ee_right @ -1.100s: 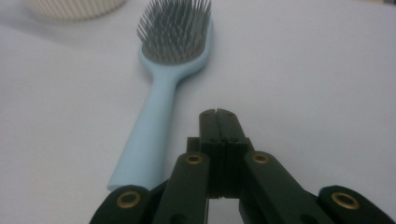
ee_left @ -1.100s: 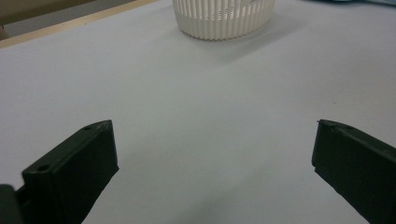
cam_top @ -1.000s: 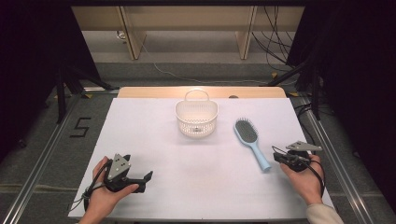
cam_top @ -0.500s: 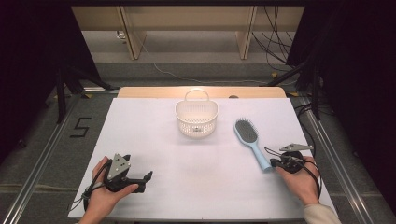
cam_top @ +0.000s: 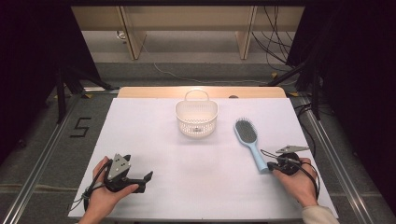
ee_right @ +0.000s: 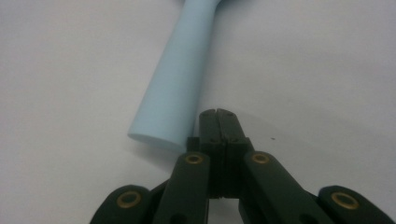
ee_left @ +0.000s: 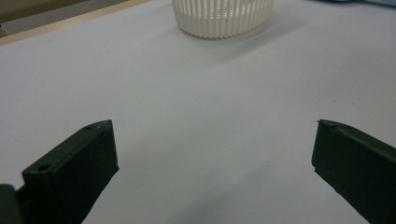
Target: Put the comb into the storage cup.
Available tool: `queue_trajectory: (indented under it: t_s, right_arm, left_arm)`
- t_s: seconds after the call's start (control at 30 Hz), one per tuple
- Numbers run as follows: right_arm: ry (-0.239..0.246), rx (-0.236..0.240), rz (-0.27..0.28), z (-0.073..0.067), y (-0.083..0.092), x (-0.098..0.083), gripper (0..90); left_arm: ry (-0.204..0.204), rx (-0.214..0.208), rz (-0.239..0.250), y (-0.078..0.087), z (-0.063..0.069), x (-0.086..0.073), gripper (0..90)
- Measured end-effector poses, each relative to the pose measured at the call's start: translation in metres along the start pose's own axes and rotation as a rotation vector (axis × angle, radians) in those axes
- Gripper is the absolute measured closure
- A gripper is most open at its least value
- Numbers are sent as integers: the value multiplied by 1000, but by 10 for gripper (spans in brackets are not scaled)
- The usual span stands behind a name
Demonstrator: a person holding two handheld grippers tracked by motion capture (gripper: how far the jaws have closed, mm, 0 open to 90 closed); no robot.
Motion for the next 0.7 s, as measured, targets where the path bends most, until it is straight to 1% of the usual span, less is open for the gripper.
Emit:
queue_trajectory:
  t_s: [0.03, 0.13, 0.17, 0.2, 0.27, 0.33, 0.37, 0.53, 0.7]
  right_arm:
    - [7, 14, -4, -3, 0, 0, 900]
    - [12, 25, -4, -6, 0, 0, 900]
    - [14, 39, -8, -10, 0, 1, 900]
    - [14, 39, -8, -10, 0, 1, 900]
    - [23, 56, -13, -16, 0, 1, 900]
    - [27, 59, -12, -18, -1, 1, 900]
    - [35, 67, -15, -21, -1, 2, 900]
    - [52, 81, -20, -29, -3, 3, 900]
    - [52, 84, -26, -31, -3, 4, 900]
  left_arm:
    - [1, 0, 0, 0, 0, 0, 0]
    - [0, 0, 0, 0, 0, 0, 0]
    - [-2, -1, 0, 0, 0, 0, 0]
    - [-2, -1, 0, 0, 0, 0, 0]
    - [-1, -1, 0, 0, 0, 0, 0]
    - [-1, -1, 0, 0, 0, 0, 0]
    - [-2, -1, -1, 0, 0, 0, 0]
    - [-1, -2, -1, -1, 0, 0, 0]
    - [-1, -2, 0, -1, 0, 0, 0]
Point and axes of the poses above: each handheld gripper's, and its own axes: y roughly backward along the jaws, x roughly out of its top, z roughly to its right, the point moved 6 cm from there along -y, roughly forward along the jaws, and after that the axes turned 3 degrees about -x, right-handed, at the moved point
